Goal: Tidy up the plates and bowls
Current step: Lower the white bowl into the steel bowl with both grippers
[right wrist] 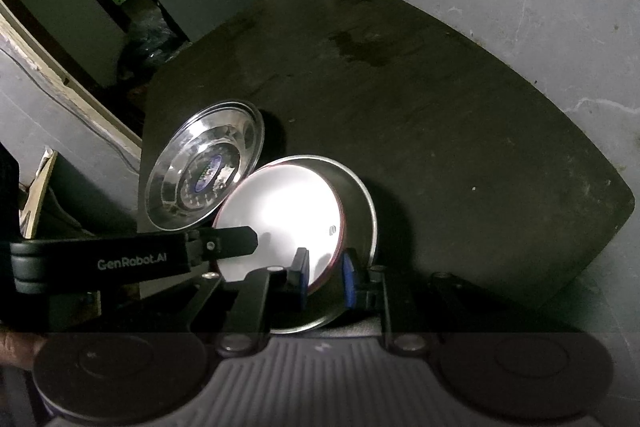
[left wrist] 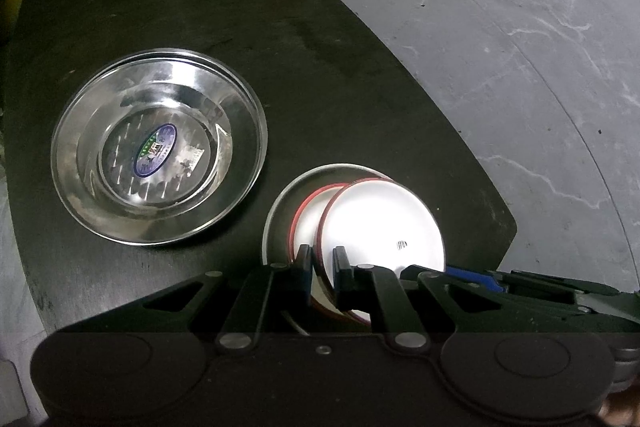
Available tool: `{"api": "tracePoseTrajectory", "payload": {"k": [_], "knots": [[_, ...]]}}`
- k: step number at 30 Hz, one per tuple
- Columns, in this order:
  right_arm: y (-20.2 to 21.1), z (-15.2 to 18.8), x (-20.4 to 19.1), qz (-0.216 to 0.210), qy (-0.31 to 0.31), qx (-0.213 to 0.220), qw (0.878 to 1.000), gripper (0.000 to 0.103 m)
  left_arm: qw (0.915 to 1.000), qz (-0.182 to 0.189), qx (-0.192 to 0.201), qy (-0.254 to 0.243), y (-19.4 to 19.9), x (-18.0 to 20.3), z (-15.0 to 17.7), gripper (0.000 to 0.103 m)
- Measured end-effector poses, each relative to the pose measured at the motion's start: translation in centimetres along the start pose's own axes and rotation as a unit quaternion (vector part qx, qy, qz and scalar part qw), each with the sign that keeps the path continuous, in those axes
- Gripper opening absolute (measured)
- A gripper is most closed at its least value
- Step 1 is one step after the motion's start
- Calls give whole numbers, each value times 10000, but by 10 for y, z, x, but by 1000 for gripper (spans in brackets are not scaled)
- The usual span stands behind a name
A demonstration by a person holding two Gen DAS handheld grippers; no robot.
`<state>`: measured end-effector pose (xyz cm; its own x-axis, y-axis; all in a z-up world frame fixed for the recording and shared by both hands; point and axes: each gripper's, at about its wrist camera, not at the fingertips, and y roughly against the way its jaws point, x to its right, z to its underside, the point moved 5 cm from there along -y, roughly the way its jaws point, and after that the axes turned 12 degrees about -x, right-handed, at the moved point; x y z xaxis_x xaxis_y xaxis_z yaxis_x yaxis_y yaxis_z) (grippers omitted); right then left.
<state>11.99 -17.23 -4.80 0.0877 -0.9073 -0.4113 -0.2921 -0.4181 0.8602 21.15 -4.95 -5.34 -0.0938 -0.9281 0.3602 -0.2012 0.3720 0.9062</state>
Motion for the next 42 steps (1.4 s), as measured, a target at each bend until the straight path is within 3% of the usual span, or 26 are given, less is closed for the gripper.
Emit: {"api": "tracePoseTrajectory", "payload": {"k": [42], "knots": [[-1, -1, 1, -99, 2, -37, 9999, 25, 9999, -13, -99, -10, -4, 1, -3, 11]]}}
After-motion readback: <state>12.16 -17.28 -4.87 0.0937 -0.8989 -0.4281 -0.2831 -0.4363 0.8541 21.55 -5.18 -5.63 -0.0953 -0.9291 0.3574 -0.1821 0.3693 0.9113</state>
